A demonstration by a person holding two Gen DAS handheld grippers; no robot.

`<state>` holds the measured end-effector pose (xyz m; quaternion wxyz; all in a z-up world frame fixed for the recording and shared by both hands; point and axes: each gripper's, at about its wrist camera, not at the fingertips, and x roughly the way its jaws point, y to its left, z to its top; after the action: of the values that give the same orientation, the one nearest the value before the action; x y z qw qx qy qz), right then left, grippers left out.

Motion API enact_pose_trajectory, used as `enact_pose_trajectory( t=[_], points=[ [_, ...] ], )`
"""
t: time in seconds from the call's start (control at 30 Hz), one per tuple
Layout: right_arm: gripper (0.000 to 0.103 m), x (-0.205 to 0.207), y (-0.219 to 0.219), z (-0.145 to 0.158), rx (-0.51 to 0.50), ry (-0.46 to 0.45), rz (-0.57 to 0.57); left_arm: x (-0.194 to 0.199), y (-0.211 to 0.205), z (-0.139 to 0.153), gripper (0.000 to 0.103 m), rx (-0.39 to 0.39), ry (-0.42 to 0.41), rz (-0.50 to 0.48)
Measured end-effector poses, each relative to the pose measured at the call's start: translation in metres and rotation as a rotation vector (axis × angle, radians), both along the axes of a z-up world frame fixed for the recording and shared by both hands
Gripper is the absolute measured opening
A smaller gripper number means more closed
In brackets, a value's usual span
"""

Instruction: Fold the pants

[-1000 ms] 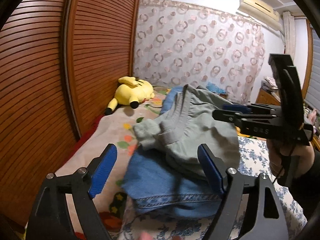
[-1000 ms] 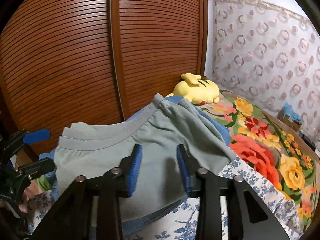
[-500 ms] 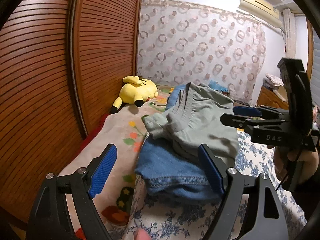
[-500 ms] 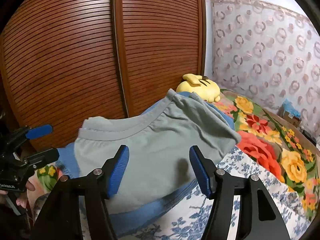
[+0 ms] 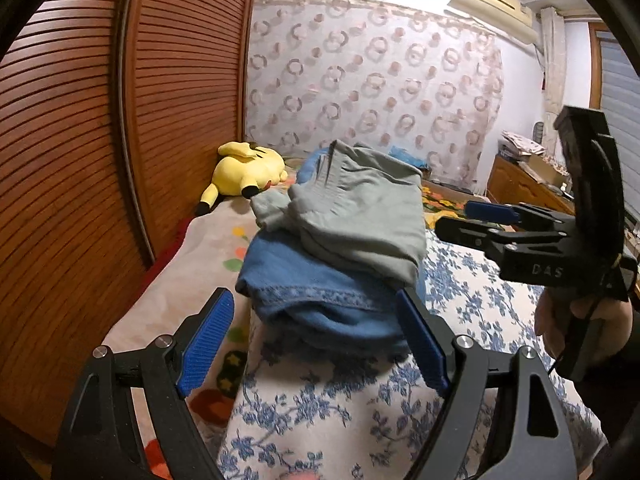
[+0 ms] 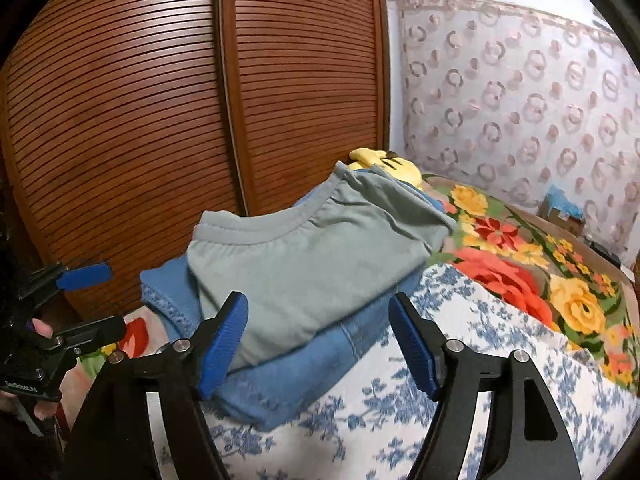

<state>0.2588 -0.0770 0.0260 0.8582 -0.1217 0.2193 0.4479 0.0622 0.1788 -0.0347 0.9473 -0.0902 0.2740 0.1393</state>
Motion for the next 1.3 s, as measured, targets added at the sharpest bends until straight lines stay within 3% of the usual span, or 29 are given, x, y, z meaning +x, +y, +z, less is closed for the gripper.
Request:
enact_pose_trajectory(
  t=[0.73,0.87,1.3],
  points=[
    [0.081,-0.113,-0.083,-0.004,0.063,0.001,-0.174,-0.039,-0.056,0.011,0.083,0.040,-0.023,-0.108],
    [0.086,-0.126,-0.098,-0.006,0.075,0.017,-0.212,-0.042,-0.065,0.013,0.083,0.041,-0.024,-0.127],
    [0.089,-0.167,-0.172,-0.005,0.103,0.013,-0.406,-0.026,-0.125,0.010,0.083,0.055,-0.016,-0.255]
  ],
)
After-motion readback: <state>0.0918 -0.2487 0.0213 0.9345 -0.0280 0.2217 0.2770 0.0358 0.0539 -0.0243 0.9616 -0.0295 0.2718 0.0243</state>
